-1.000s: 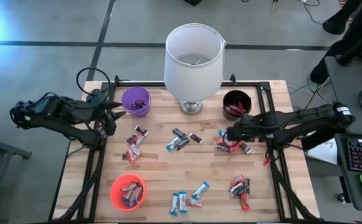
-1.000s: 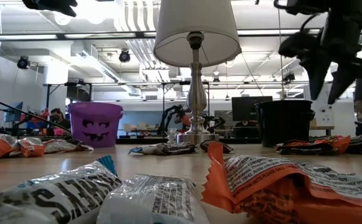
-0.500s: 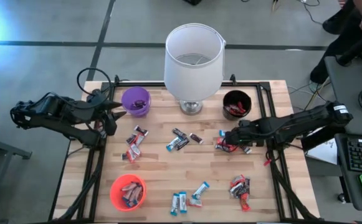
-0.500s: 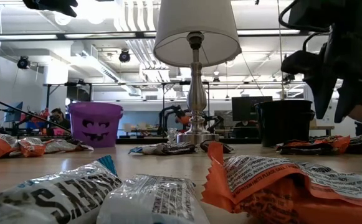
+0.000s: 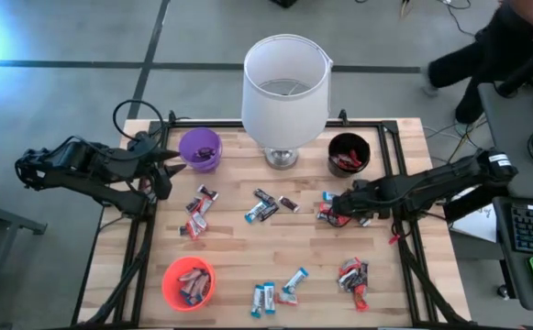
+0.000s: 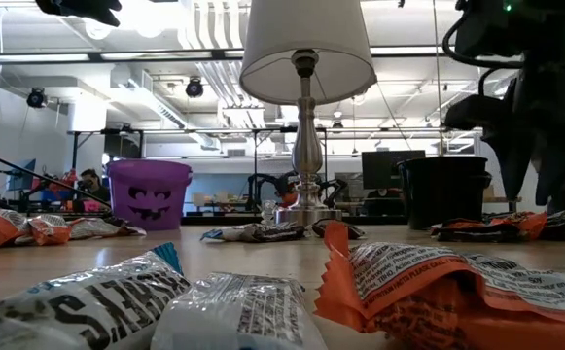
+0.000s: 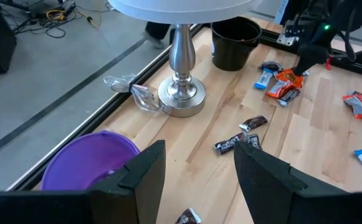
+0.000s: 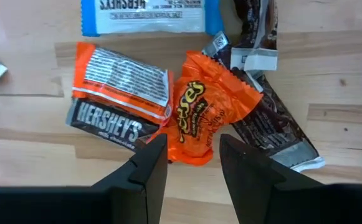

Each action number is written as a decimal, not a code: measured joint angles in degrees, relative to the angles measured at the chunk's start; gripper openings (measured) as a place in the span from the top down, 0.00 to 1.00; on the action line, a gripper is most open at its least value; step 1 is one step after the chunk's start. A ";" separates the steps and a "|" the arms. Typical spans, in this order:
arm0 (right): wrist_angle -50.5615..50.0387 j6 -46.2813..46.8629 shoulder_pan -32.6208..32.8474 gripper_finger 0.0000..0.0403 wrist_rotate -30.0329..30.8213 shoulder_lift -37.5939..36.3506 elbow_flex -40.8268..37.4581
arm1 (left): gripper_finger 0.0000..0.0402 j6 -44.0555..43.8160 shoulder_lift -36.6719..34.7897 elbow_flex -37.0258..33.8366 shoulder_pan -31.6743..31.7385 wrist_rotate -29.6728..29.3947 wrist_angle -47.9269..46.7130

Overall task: Organize candy in baskets
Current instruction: Put the orange chocolate bar into the black bucket, then put the white chocolate bar into the orange bucket

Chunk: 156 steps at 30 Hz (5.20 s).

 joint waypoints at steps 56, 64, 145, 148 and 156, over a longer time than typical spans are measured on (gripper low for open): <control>-17.32 -16.22 -6.81 0.97 14.88 -3.21 18.72 | 0.57 -3.71 -1.68 0.00 0.00 0.25 -4.47; -19.97 -30.51 -18.50 0.97 15.92 -3.21 24.77 | 0.57 -7.20 -1.68 0.00 0.00 0.35 -4.85; -41.04 -72.06 -46.22 0.65 -1.55 -2.02 45.01 | 0.49 -15.06 29.82 0.00 -4.50 17.83 27.59; -41.40 -73.14 -46.22 0.66 -1.55 -2.03 44.99 | 0.49 -16.96 33.29 0.00 -5.12 17.75 30.84; -41.95 -77.17 -46.22 0.65 -1.57 -2.01 44.94 | 0.49 -19.82 42.92 0.00 -7.65 18.63 39.38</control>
